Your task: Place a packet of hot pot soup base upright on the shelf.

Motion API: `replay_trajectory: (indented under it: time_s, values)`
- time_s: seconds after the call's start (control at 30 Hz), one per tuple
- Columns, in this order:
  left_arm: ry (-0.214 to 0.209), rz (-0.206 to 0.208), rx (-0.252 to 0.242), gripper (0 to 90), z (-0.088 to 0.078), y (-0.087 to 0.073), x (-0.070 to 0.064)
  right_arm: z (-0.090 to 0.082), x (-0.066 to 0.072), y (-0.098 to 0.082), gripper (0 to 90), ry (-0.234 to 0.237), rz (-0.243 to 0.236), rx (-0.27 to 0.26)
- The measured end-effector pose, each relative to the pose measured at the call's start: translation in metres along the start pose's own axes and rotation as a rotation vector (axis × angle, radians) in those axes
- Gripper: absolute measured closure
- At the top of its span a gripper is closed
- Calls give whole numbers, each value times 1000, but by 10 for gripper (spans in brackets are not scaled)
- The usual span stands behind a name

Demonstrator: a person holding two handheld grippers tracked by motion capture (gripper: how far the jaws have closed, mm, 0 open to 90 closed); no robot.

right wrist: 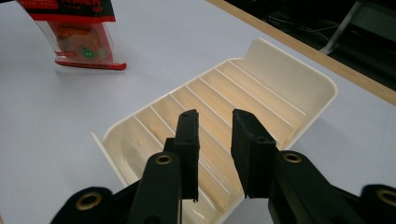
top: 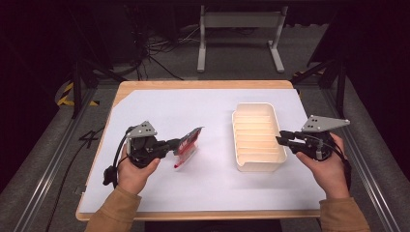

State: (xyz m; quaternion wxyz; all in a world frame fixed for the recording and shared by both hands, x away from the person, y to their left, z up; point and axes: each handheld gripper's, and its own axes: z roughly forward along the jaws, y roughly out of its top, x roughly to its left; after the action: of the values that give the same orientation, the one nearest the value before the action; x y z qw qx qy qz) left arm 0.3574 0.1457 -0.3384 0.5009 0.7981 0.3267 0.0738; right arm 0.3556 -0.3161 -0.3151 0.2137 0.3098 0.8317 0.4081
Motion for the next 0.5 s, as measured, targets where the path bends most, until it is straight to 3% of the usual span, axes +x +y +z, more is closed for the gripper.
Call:
replay_trajectory:
  time_s: [0.13, 0.5]
  values:
    - [-14, -4, -12, 900, -4, 2, -2, 1, 5, 3, 713, 24, -10, -9]
    - [-64, 81, -35, 900, -10, 9, -26, 5, 33, 22, 666, 145, -71, -73]
